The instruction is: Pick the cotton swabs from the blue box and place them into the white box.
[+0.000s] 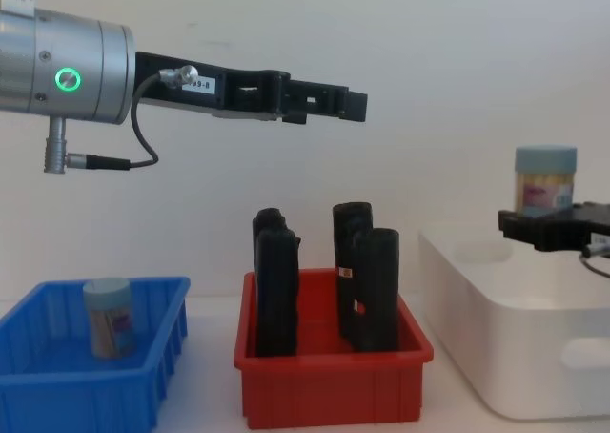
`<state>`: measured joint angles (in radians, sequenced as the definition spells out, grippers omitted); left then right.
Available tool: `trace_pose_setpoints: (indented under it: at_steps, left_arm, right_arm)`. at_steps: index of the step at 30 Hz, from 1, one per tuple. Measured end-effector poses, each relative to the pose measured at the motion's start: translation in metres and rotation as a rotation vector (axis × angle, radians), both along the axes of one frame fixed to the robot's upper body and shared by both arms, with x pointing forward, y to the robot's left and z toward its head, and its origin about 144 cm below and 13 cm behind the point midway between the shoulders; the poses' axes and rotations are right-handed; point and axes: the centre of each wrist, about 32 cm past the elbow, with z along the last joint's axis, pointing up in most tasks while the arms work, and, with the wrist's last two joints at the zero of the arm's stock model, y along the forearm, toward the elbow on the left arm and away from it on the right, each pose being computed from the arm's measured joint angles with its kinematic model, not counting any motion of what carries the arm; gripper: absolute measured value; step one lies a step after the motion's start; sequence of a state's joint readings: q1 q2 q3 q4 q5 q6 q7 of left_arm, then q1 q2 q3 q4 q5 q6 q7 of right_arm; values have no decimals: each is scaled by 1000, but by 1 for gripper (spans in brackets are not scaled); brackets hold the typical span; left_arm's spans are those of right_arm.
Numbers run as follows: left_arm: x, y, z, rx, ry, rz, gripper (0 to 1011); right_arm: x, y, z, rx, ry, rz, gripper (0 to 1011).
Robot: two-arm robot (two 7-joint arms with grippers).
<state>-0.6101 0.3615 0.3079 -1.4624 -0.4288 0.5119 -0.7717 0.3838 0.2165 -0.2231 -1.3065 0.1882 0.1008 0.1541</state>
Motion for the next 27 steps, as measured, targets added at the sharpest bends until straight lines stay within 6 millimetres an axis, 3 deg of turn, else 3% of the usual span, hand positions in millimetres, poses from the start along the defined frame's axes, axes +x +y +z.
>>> trace_pose_setpoints:
  at_steps: [20,27]
  left_arm:
    - [0,0,0,0,0,0,1004]
    - [0,0,0,0,0,0,1004]
  right_arm:
    - [41,3,-28,-22,81,11,654]
    - [48,3,-33,-23,90,14,839]
